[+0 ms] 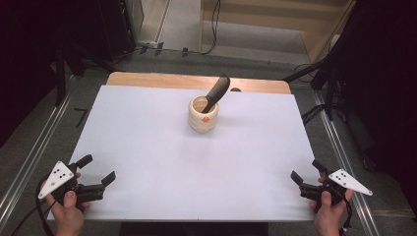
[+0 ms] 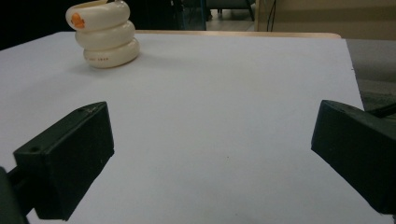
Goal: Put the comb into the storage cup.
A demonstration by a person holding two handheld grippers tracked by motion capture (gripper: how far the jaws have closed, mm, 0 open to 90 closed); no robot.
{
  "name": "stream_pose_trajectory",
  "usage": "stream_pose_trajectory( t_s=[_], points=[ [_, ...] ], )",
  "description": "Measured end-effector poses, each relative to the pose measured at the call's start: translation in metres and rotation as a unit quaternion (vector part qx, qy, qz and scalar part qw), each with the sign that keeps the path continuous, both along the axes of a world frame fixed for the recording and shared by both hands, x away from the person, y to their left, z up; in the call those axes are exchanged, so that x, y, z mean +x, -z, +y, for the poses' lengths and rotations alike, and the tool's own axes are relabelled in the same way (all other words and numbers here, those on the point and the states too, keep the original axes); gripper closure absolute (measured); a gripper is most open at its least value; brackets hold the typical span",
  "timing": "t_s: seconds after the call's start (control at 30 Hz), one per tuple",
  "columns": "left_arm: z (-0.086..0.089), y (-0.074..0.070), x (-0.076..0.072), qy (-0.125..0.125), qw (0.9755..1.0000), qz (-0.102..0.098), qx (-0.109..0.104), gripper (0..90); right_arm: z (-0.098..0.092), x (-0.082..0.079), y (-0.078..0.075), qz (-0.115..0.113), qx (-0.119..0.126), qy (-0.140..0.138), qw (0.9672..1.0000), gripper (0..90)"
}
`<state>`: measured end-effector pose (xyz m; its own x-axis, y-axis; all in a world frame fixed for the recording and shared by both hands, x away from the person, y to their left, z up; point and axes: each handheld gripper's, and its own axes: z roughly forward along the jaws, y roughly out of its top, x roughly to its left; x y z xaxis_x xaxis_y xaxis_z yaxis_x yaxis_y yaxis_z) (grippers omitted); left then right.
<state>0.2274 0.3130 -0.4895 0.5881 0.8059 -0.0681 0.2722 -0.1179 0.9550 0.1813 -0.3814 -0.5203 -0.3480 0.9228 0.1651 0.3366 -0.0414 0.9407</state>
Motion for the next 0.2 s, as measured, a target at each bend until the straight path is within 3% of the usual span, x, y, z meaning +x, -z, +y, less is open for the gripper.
stream_pose_trajectory(
  t_s=[0.2],
  points=[
    [0.0001,-0.0001,0.0002,-0.003,1.0000,0.000,-0.001,0.0,0.0014,0.0006,0.0002,0.000,-0.005,-0.002,1.0000,0.0]
  ],
)
